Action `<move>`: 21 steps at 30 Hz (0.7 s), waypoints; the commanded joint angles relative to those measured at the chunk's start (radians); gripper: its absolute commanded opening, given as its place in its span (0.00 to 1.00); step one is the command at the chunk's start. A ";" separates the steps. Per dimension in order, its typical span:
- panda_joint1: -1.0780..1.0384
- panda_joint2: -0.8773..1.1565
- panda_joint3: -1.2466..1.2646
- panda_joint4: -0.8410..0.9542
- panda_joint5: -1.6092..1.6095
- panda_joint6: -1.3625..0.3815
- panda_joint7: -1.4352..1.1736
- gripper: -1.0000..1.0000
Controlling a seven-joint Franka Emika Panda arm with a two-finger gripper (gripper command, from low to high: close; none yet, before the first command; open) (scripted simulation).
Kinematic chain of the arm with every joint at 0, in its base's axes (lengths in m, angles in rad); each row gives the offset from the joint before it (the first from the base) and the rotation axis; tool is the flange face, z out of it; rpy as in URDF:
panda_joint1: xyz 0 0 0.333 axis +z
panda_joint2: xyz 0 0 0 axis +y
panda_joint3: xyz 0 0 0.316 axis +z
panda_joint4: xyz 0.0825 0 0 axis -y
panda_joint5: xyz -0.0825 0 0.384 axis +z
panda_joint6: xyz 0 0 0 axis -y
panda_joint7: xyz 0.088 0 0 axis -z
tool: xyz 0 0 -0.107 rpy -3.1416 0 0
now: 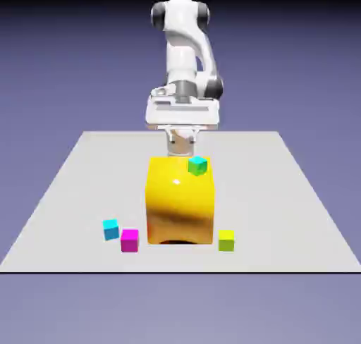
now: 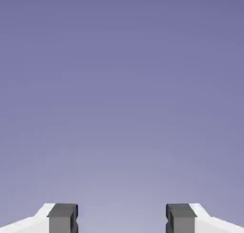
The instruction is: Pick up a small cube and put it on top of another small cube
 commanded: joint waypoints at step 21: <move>-0.228 0.761 -0.312 0.377 0.354 -0.560 0.338 0.50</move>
